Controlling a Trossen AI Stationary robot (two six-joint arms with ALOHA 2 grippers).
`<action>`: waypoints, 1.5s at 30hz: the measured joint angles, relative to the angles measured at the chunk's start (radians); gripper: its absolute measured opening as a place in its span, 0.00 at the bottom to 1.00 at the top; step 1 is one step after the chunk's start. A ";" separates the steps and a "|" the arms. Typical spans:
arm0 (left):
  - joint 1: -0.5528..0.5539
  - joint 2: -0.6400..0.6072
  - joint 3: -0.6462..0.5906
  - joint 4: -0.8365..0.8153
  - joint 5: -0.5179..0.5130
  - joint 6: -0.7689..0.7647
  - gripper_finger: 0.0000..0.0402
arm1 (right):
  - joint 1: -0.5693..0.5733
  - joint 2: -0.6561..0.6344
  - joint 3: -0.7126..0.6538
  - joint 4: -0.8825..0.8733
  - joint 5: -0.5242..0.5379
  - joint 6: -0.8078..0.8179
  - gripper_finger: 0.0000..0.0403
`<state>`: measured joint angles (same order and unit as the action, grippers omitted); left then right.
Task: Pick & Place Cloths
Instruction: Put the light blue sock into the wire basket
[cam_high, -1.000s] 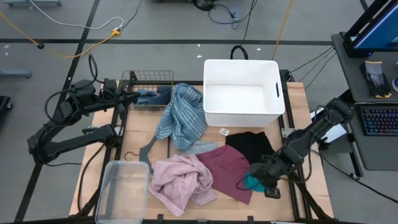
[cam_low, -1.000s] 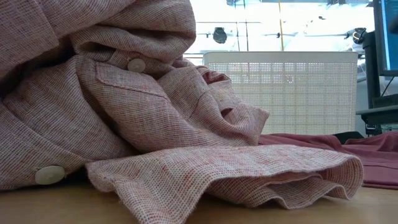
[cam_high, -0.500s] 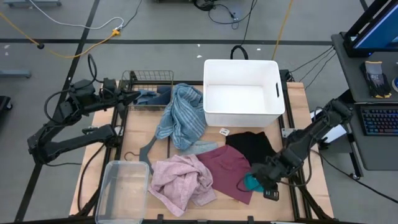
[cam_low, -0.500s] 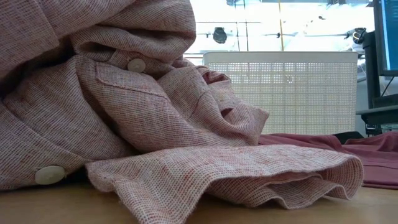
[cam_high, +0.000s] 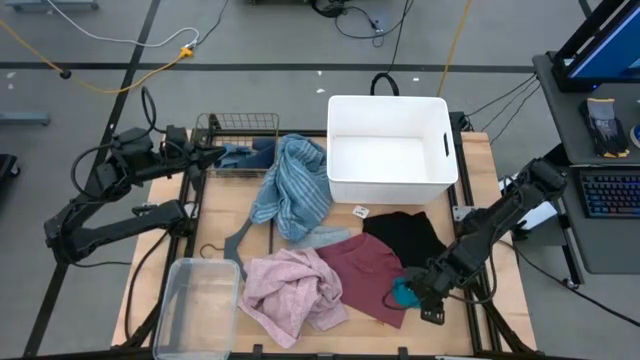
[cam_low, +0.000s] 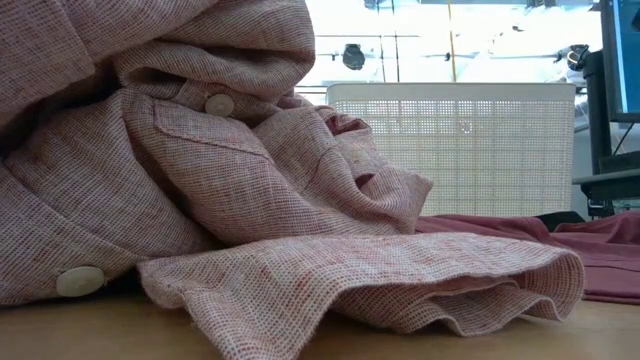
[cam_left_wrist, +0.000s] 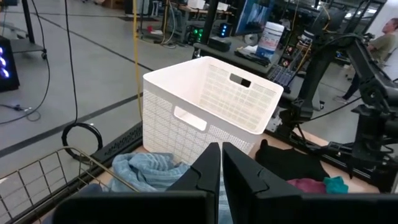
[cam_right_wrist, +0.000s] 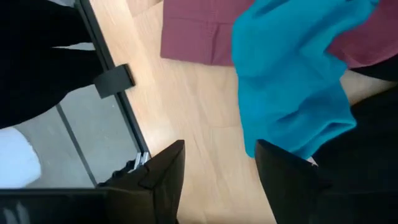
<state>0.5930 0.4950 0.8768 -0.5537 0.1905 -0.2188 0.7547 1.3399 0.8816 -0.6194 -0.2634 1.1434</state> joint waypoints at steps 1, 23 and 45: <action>0.000 0.000 0.000 0.000 0.000 -0.002 0.05 | 0.000 0.000 -0.011 0.015 0.000 -0.001 0.46; 0.000 0.000 0.000 0.000 0.001 -0.031 0.05 | 0.000 -0.005 -0.292 0.226 0.131 0.021 0.35; 0.000 0.002 0.000 0.000 -0.006 -0.046 0.05 | 0.000 -0.107 -0.332 0.234 -0.006 0.049 0.01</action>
<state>0.5930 0.4973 0.8768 -0.5535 0.1844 -0.2649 0.7547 1.2328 0.5495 -0.3851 -0.2692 1.1929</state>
